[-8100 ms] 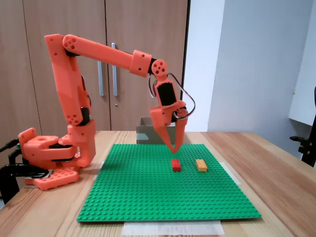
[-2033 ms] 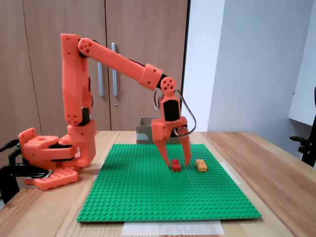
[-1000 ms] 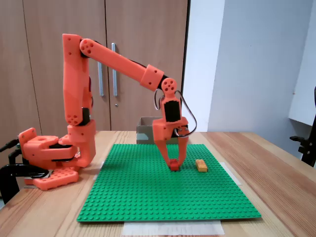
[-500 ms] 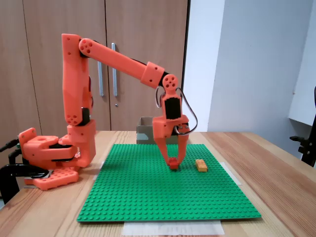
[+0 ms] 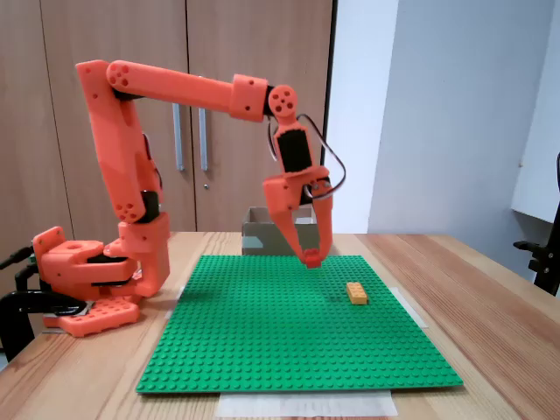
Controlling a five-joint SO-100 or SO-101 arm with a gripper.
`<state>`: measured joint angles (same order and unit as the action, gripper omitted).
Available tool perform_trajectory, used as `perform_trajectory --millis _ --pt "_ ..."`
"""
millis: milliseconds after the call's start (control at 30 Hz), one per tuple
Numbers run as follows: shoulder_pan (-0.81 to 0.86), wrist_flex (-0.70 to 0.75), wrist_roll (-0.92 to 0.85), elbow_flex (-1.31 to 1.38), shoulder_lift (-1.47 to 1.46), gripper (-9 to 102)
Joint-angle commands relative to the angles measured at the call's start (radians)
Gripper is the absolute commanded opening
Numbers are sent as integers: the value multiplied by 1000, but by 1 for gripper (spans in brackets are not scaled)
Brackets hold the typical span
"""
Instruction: Pick the red lego block and put it in the box.
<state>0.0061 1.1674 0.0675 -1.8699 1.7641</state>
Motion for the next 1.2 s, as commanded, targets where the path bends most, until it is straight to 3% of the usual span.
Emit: perform_trajectory --millis 0,800,1167 --pt "-9 26 12 35 69 -1" --pt "-351 184 34 132 324 -1" --pt "-488 172 32 138 347 -1"
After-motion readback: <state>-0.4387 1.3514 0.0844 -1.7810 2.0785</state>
